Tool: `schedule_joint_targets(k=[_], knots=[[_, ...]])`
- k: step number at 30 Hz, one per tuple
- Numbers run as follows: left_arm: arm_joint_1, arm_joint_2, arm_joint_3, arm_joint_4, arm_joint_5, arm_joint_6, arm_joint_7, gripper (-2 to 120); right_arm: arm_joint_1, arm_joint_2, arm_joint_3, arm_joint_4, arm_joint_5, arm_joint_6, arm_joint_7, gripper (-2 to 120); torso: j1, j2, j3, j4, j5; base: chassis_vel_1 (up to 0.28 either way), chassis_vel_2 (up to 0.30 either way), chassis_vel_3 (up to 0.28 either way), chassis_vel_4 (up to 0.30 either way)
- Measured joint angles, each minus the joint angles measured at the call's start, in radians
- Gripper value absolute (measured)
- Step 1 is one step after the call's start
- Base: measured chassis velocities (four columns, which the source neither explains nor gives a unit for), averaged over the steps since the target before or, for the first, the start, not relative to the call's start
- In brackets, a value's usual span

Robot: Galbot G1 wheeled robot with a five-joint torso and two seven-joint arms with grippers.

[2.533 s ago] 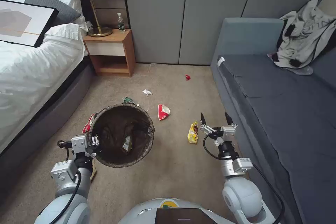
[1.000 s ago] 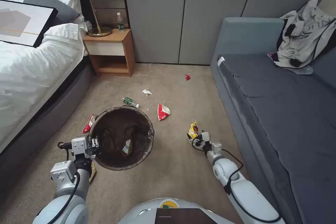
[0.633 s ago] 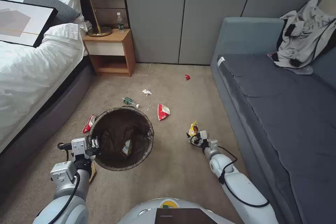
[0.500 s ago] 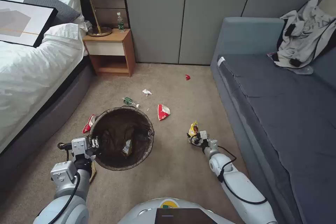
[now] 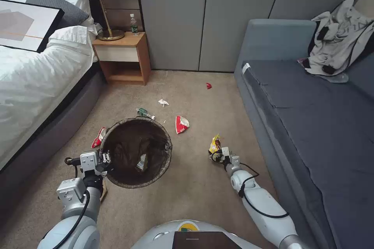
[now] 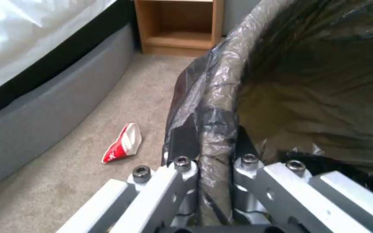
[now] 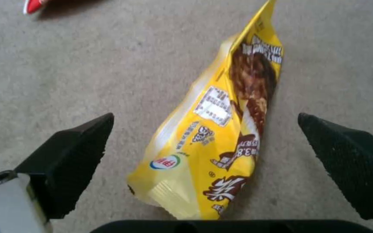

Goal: Pick up the trash bin, then pick up the garbage from the floor and place it into the trash bin.

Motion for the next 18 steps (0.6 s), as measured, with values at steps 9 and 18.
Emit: schedule_joint_targets(k=[9,18], knots=[[-0.006,0.000,0.000,0.000,-0.001,0.000,0.001,3,0.036,0.024,-0.003,-0.074,-0.004,0.005,-0.006,100,0.000,0.000,0.000,0.0000,0.0001,0.000,0.000,0.000,0.000],[-0.010,-0.004,0.000,0.000,-0.001,0.000,0.002,3,0.071,0.045,-0.004,-0.151,-0.015,0.025,-0.015,100,0.000,0.000,0.000,0.0001,0.0000,0.000,0.000,0.000,0.000]])
